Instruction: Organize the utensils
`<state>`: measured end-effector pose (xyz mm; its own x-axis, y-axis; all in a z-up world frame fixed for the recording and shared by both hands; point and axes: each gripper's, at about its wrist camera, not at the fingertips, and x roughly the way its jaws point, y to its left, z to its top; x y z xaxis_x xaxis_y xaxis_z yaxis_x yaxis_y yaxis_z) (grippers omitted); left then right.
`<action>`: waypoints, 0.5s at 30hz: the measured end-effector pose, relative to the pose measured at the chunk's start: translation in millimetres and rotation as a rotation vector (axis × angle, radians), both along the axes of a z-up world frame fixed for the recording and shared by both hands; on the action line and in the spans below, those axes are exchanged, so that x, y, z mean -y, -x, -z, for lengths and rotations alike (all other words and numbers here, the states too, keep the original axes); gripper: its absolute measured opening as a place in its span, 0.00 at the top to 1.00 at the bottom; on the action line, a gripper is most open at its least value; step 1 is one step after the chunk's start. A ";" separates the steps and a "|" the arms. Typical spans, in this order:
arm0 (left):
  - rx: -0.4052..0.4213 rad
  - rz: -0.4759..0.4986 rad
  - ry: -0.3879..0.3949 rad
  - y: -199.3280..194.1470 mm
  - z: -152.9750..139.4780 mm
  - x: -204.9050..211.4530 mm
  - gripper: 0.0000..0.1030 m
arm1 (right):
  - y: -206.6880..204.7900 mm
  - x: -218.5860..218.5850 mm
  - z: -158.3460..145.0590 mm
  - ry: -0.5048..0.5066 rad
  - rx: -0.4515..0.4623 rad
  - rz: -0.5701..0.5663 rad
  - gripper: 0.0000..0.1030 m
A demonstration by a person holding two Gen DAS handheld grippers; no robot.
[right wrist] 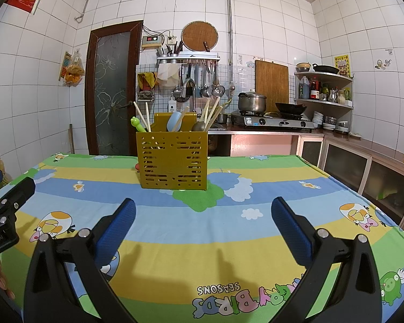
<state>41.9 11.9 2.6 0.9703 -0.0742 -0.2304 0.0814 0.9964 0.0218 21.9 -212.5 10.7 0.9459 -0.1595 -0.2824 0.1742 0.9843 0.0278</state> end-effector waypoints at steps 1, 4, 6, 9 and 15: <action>0.001 0.000 0.000 0.0 -0.1 0.2 0.05 | 0.0 -0.1 0.0 0.000 0.000 0.000 0.05; 0.001 0.000 0.000 0.5 -1.2 0.1 0.05 | 0.0 -0.2 0.1 0.000 0.000 0.000 0.04; 0.001 0.000 0.000 0.5 -1.1 0.1 0.05 | 0.0 -0.2 0.1 0.000 0.000 0.000 0.04; 0.003 0.000 0.000 0.6 -1.2 0.2 0.05 | 0.0 -0.2 0.1 0.000 0.000 0.000 0.04; 0.007 0.001 -0.001 1.1 -7.5 -0.6 0.05 | 0.0 1.3 0.0 -0.002 -0.002 0.001 0.04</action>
